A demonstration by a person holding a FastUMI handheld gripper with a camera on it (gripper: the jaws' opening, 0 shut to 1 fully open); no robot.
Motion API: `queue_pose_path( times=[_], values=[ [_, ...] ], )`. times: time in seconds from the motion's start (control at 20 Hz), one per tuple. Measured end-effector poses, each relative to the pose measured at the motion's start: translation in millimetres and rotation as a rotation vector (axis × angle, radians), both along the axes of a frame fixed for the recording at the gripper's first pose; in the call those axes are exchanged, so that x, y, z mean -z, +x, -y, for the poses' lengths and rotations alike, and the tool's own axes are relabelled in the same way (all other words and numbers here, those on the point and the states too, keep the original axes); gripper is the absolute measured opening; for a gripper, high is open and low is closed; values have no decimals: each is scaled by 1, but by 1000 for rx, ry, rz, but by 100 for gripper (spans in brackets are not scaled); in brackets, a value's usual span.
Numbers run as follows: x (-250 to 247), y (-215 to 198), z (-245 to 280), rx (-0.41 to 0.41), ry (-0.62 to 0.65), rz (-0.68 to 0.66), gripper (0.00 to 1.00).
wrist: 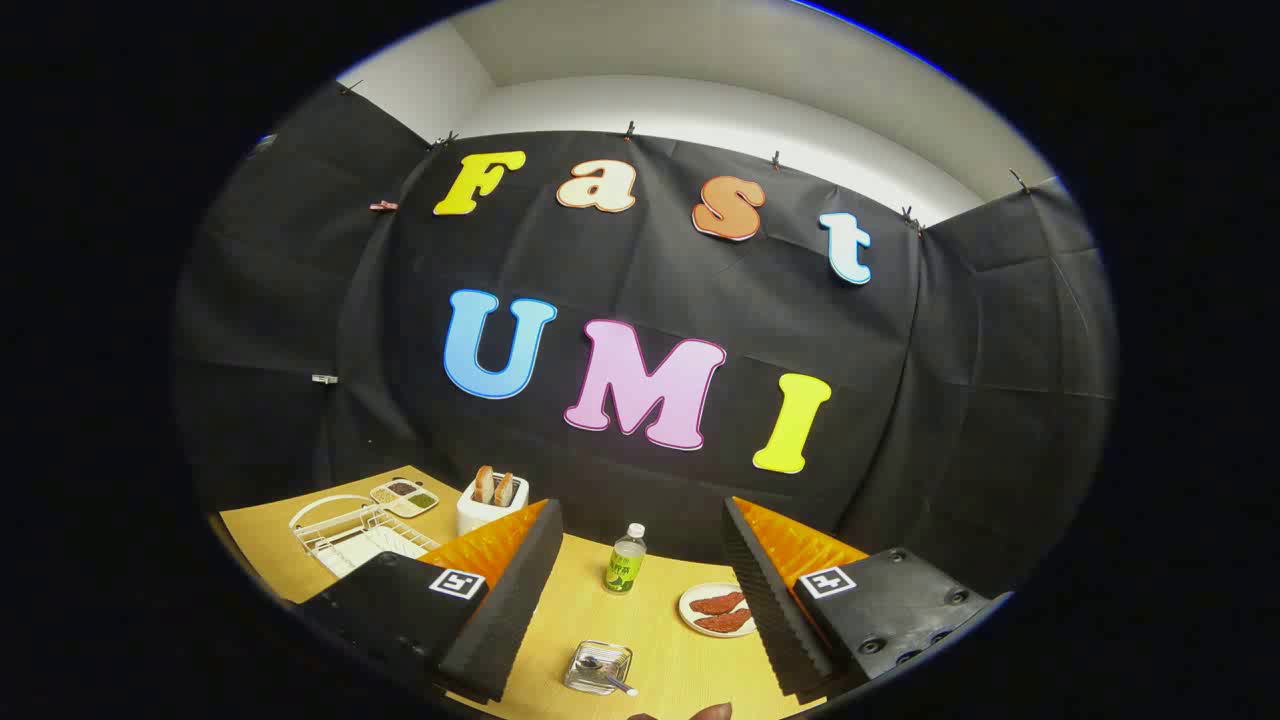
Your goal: Take the plate from the dish rack, then take the spoon from the basket and place it into the plate.
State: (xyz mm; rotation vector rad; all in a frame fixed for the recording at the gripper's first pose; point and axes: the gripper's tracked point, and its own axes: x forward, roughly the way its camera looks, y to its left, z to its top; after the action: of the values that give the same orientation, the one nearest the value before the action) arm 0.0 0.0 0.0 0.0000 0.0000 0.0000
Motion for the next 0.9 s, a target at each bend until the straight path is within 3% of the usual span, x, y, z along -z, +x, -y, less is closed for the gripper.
queue_pose_path(
  times=[0.9],
  values=[
    [1,-1,-20,-13,-6,-30,98]
  ],
)
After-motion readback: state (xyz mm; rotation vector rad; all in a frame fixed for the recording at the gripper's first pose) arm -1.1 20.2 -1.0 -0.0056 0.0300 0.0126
